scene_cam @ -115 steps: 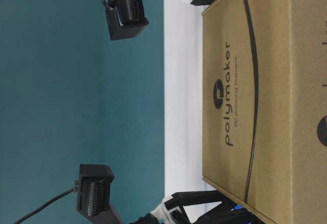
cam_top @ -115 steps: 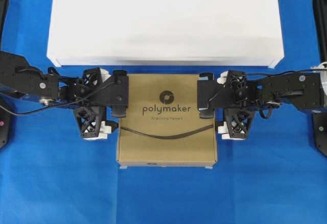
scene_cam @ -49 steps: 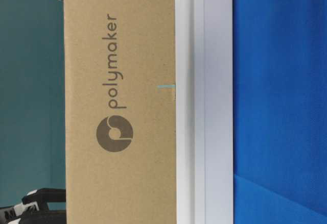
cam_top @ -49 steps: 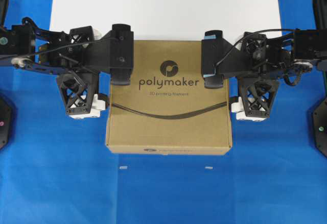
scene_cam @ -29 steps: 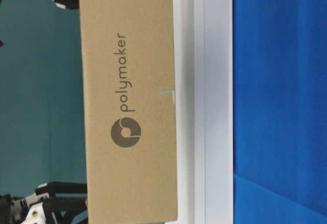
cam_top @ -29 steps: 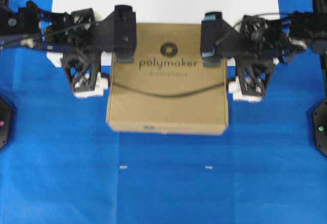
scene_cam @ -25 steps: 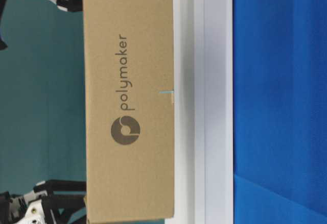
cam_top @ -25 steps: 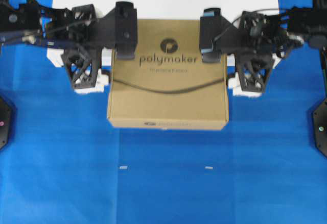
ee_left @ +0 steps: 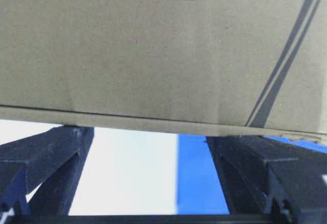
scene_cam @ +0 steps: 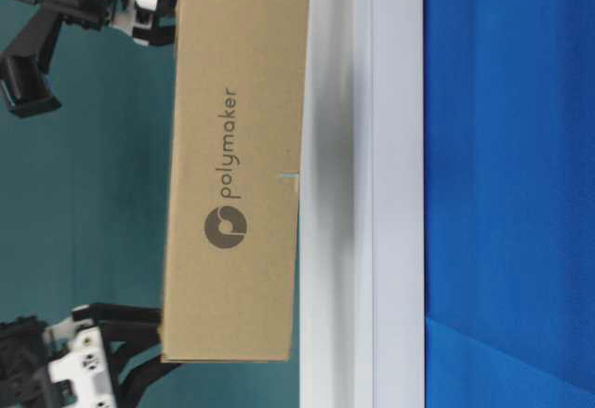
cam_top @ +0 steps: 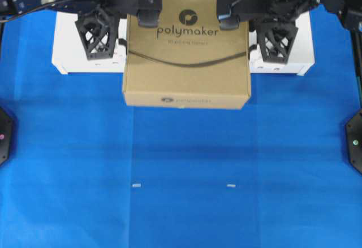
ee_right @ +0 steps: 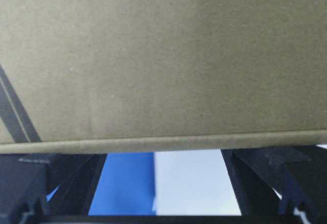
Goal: Place the cardboard box on the stand after clamping it between your arms.
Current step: 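Carry the clamped box back over the white stand with both grippers, then lower the box onto the white stand between both grippers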
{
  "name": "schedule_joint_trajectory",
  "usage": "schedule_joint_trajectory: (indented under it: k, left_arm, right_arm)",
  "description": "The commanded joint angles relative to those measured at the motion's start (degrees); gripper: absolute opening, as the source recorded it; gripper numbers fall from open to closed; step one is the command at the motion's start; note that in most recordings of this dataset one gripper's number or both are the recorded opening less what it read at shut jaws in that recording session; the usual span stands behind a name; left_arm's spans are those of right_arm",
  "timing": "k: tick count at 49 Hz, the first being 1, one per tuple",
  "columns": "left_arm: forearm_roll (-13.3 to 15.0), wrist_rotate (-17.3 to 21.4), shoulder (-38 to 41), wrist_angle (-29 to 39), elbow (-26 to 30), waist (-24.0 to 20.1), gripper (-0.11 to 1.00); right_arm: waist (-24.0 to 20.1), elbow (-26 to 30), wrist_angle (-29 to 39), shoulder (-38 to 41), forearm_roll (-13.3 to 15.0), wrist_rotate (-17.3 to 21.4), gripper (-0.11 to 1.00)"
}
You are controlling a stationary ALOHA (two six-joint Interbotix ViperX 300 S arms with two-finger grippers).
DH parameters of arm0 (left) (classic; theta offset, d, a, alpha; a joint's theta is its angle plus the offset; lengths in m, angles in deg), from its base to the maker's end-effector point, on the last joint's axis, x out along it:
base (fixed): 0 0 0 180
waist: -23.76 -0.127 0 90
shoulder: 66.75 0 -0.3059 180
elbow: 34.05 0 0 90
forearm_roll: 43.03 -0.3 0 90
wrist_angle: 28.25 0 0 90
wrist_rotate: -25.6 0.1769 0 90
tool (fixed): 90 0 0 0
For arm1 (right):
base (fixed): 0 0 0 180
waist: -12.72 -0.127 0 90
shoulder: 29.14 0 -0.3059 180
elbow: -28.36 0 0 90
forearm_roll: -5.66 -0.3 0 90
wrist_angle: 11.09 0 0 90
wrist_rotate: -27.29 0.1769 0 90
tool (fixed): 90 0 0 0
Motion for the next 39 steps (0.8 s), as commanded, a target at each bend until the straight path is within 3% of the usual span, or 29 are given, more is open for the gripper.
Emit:
schedule_joint_trajectory:
  k: [1,8,22,39]
  left_arm:
    - [0.70,-0.44,1.76,-3.08,7.03,-0.09,0.84]
    - [0.79,0.62,3.60,-3.25,8.88,-2.55,0.84]
    - [0.79,4.13,6.15,-3.60,12.83,-4.83,0.84]
    - [0.79,4.66,9.05,-3.43,15.21,-7.21,0.84]
  right_arm:
    - [-1.49,7.73,-4.22,0.70,-5.01,-1.23,0.97]
    - [0.62,9.76,-2.90,2.72,-5.36,-3.87,0.97]
    - [5.45,12.48,-1.93,6.86,-11.34,-11.69,0.97]
    - [8.61,16.00,0.09,10.28,-12.13,-15.91,0.97]
